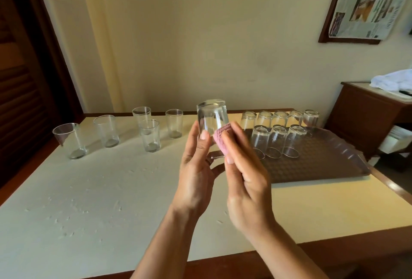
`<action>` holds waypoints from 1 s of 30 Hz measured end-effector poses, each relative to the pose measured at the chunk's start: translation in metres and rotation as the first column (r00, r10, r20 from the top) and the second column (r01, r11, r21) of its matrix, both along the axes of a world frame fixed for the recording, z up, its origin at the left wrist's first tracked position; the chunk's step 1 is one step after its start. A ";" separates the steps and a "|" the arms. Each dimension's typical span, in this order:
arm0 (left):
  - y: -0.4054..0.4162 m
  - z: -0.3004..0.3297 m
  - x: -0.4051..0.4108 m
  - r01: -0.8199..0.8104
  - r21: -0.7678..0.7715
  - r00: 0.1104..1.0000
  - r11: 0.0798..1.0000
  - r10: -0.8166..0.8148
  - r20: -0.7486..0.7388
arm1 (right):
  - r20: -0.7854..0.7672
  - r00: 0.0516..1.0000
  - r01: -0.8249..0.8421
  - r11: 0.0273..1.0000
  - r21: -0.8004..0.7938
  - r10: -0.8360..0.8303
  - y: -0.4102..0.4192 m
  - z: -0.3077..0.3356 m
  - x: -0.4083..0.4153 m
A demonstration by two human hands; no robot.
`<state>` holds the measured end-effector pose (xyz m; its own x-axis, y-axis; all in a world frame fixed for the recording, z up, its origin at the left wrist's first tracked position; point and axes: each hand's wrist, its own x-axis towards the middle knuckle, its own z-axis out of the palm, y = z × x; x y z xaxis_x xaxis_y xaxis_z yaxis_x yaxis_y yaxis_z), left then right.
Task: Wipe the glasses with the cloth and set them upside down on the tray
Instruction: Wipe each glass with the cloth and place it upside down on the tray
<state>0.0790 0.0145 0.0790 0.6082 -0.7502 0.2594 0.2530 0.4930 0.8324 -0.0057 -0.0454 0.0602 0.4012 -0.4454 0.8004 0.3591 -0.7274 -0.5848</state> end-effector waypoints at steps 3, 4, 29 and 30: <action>0.001 -0.006 -0.006 0.035 -0.004 0.999 0.999 -0.035 0.014 | 0.015 0.997 0.073 0.997 -0.028 -0.073 -0.006 0.004 0.001; 0.001 -0.007 -0.008 0.073 0.002 0.997 0.997 -0.073 0.003 | 0.024 0.995 0.093 0.995 -0.025 -0.093 -0.011 0.010 0.003; 0.005 -0.007 -0.004 0.146 0.089 0.989 0.985 -0.148 0.018 | 0.001 0.994 0.106 0.994 -0.018 -0.106 -0.014 0.012 0.005; 0.006 -0.008 -0.005 0.163 0.089 0.986 0.983 -0.164 0.013 | 0.000 0.994 0.109 0.994 -0.017 -0.109 -0.018 0.018 0.006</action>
<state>0.0737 0.0206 0.0710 0.4707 -0.8593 0.1999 0.3066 0.3717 0.8763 0.0004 -0.0639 0.0781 0.3520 -0.4728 0.8078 0.2763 -0.7721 -0.5723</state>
